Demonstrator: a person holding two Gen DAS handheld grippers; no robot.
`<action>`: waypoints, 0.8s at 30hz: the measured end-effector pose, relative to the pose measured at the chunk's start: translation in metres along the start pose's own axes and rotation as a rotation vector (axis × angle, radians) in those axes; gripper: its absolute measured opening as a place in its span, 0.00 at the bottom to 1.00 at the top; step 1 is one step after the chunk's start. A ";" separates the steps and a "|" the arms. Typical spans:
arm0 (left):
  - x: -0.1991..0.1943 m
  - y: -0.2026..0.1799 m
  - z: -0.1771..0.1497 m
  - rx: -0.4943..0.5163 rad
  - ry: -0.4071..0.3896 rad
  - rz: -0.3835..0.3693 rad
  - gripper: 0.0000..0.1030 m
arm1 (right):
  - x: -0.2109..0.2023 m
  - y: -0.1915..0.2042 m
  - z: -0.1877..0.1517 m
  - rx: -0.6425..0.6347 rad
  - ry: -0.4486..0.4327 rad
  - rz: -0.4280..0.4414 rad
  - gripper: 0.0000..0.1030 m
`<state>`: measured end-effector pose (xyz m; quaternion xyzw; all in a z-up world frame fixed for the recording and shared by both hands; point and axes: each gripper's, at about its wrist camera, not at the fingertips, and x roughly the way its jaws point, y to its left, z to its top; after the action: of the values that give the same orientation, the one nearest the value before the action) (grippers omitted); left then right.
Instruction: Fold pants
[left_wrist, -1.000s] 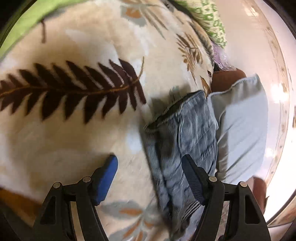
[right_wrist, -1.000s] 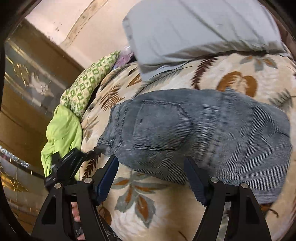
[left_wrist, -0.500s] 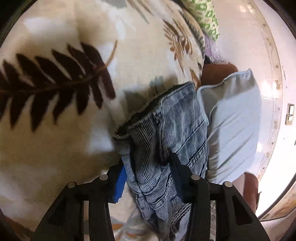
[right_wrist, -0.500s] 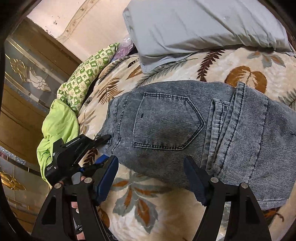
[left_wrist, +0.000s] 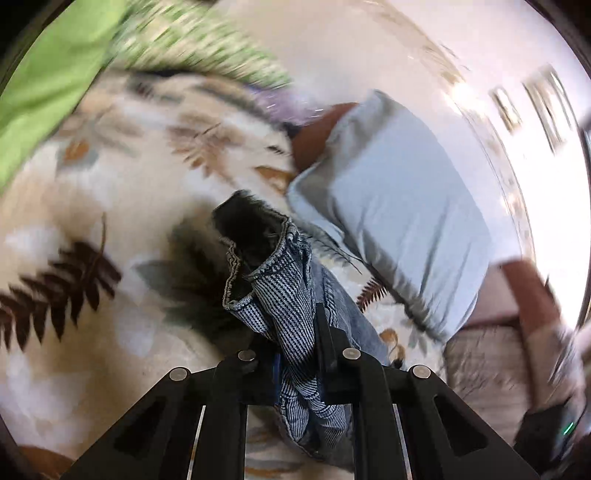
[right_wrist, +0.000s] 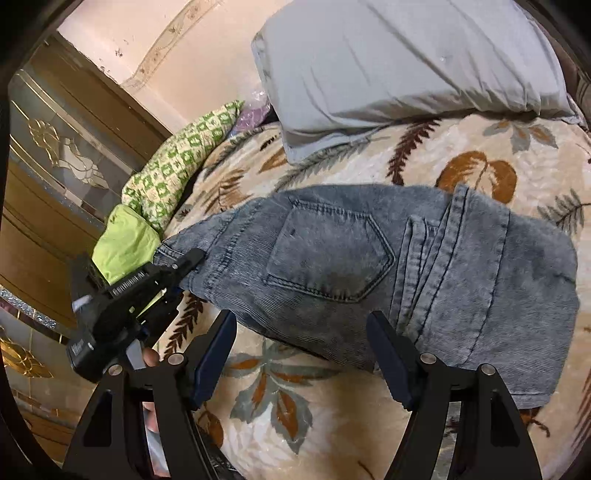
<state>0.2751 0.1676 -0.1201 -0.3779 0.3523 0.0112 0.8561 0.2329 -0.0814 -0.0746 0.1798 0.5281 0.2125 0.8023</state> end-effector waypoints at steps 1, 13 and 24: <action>0.000 -0.003 0.000 0.014 -0.009 0.001 0.11 | -0.003 0.001 0.004 -0.007 -0.004 0.005 0.72; 0.007 0.069 -0.007 -0.373 0.169 0.040 0.35 | -0.009 0.019 0.051 -0.036 0.052 0.111 0.74; 0.032 0.088 0.002 -0.425 0.190 0.021 0.15 | 0.001 -0.005 0.028 0.048 0.085 0.101 0.74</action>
<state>0.2754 0.2235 -0.1950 -0.5454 0.4248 0.0584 0.7202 0.2596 -0.0866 -0.0671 0.2165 0.5570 0.2474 0.7627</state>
